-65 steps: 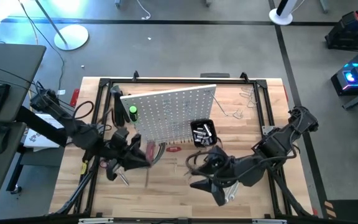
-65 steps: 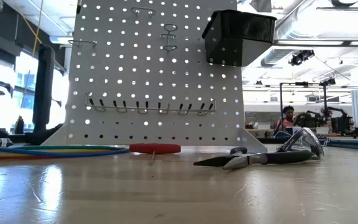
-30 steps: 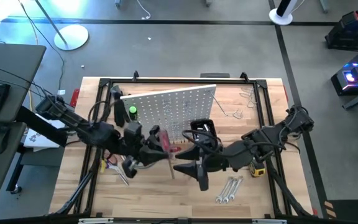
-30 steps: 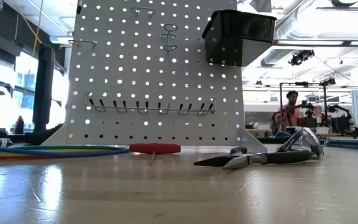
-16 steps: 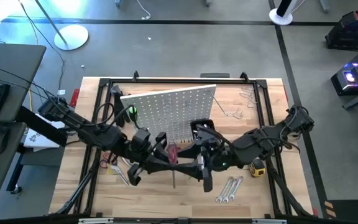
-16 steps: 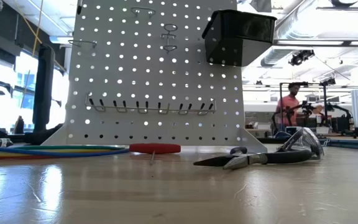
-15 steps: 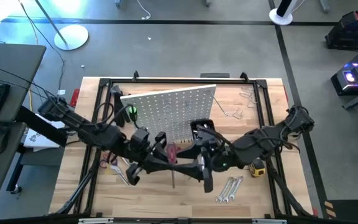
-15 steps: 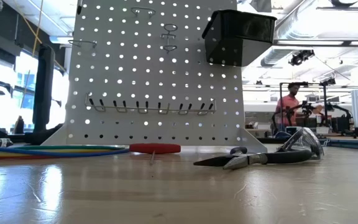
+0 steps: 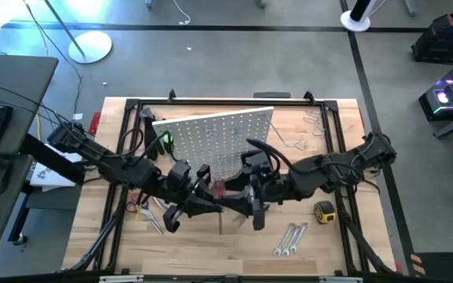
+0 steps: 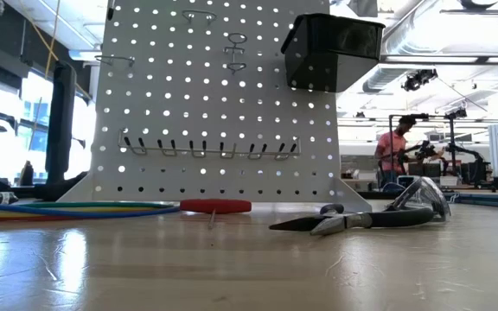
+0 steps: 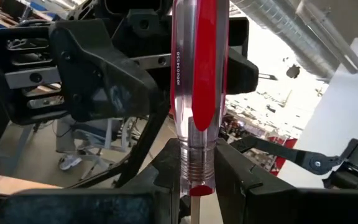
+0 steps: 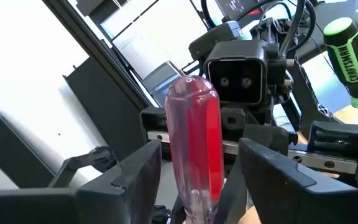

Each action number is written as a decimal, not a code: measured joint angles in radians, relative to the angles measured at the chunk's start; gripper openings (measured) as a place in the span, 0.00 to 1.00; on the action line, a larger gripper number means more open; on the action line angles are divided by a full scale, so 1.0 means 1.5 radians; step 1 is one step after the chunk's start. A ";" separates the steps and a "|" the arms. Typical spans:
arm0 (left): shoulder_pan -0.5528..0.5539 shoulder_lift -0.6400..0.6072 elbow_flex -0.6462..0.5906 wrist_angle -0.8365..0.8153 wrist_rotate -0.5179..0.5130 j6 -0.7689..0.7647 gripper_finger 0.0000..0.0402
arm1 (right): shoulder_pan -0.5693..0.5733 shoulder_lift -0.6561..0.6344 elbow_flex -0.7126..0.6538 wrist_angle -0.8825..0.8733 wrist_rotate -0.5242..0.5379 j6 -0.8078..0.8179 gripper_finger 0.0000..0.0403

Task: Hang tools onto peg board
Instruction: Hang the red screwdriver on the peg board, then hang the red allen wrench on the peg board

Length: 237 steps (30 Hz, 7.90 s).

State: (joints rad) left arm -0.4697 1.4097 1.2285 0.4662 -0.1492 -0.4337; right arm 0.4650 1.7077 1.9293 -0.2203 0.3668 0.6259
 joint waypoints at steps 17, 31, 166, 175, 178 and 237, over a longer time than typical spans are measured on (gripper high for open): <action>0.035 -0.027 0.000 -0.056 0.062 -0.031 0.18 | 0.000 -0.002 0.000 0.017 0.072 -0.057 0.21; -0.014 -0.237 -0.001 -0.209 -0.015 0.017 0.41 | -0.019 -0.012 0.001 0.174 0.128 -0.245 0.21; -0.090 -0.324 -0.003 -0.296 -0.431 0.193 0.41 | -0.139 0.029 -0.001 0.059 0.248 -0.429 0.52; -0.096 -0.333 -0.003 -0.298 -0.431 0.202 0.41 | -0.109 -0.024 -0.001 0.059 0.359 -0.525 0.52; -0.103 -0.333 -0.003 -0.302 -0.431 0.204 0.41 | -0.097 -0.044 -0.001 0.059 0.367 -0.527 0.52; -0.071 0.313 -0.003 -0.585 -0.214 -0.865 0.41 | 0.200 -0.119 0.000 -0.057 0.803 -0.507 0.52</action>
State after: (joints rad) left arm -0.5756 1.8787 1.2245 -0.4109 -0.4702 -1.7317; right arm 0.7654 1.5299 1.9289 -0.3065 1.5711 -0.1352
